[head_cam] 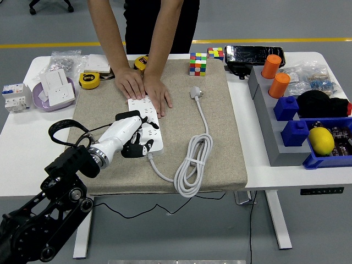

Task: Pick up the plug,place it near the board,insert it into the board,press the button

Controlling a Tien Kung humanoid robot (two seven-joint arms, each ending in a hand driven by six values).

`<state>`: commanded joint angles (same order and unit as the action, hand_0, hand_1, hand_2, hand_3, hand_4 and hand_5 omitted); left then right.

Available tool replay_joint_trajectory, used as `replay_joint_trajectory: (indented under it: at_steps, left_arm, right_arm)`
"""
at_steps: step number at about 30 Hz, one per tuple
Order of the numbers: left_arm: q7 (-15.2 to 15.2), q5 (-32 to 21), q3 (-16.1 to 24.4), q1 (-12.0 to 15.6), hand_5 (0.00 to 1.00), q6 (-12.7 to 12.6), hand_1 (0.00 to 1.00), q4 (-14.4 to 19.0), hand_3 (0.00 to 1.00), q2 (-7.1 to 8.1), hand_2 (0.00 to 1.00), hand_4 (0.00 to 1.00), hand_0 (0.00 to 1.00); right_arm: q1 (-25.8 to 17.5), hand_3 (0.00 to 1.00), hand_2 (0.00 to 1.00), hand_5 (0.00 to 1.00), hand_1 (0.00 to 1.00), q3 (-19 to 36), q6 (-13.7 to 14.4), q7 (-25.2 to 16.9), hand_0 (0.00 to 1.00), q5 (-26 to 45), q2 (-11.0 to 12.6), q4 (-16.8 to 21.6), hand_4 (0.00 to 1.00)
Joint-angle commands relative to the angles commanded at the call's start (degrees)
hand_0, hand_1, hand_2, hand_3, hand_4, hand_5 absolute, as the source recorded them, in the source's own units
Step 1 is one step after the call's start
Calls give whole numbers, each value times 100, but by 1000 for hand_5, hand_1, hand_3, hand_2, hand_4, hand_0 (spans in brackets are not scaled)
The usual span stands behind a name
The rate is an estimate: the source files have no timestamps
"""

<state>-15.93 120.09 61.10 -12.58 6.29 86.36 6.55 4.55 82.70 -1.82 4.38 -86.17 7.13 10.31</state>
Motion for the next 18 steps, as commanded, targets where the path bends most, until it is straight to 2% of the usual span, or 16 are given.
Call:
replay_joint_trajectory:
  at_steps: [3,12,18]
  left_arm:
    - [35,45,-14,6,27,-77,30,-84,694,-10,146,496,182]
    - [0,164,-73,-29,2,-10,24,-376,699,-31,148,464,177]
    - [2,178,-91,5,2,-8,22,-558,704,15,148,462,176]
  right_arm:
    - [22,784,754,832,758,-23,5,-17,829,28,6,0,998]
    - [20,784,754,831,758,-8,1,4,829,1,20,0,998]
    - [16,784,754,830,758,-22,-1,-3,829,7,10,0,998]
